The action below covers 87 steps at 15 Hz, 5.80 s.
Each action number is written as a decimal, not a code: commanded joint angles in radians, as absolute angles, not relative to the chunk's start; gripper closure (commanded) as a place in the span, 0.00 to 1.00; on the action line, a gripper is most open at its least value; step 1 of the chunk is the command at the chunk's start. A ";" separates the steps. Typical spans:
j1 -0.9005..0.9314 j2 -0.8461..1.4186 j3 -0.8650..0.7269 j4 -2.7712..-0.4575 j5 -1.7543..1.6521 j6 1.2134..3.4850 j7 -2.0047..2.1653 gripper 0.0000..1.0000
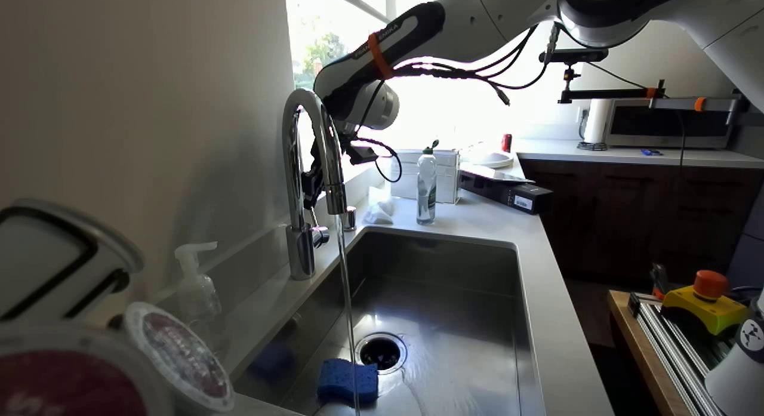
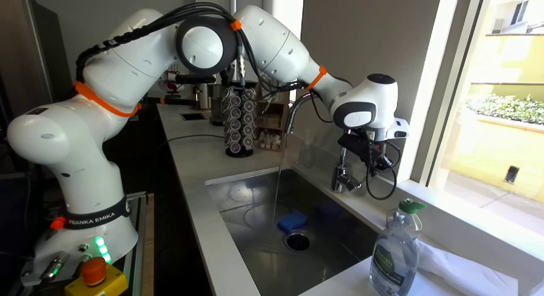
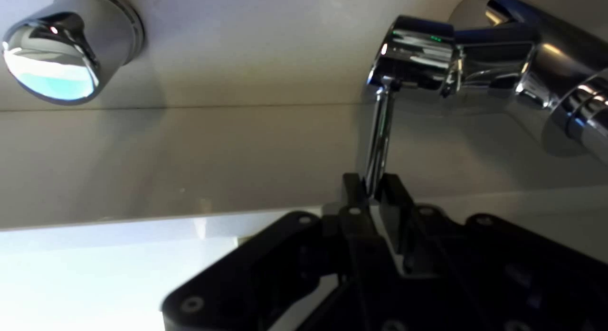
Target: Push the faucet handle to the right.
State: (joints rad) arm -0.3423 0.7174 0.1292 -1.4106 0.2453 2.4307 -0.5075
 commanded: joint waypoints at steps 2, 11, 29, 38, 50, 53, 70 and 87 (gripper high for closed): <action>-0.363 0.736 0.113 -1.405 0.249 2.447 -0.527 0.96; -0.357 0.736 0.116 -1.407 0.255 2.449 -0.522 0.96; -0.316 0.826 0.113 -1.304 0.227 2.442 -0.494 0.96; -0.300 0.840 0.103 -1.307 0.203 2.437 -0.494 0.96; -0.284 0.851 0.088 -1.300 0.169 2.434 -0.474 0.96; -0.283 0.848 0.089 -1.298 0.168 2.432 -0.472 0.96; -0.270 0.855 0.083 -1.288 0.136 2.424 -0.452 0.40; -0.313 0.823 0.108 -1.328 0.155 2.442 -0.482 0.00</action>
State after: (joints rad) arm -0.2950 0.8651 0.0955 -1.2899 0.1470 2.4347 -0.4719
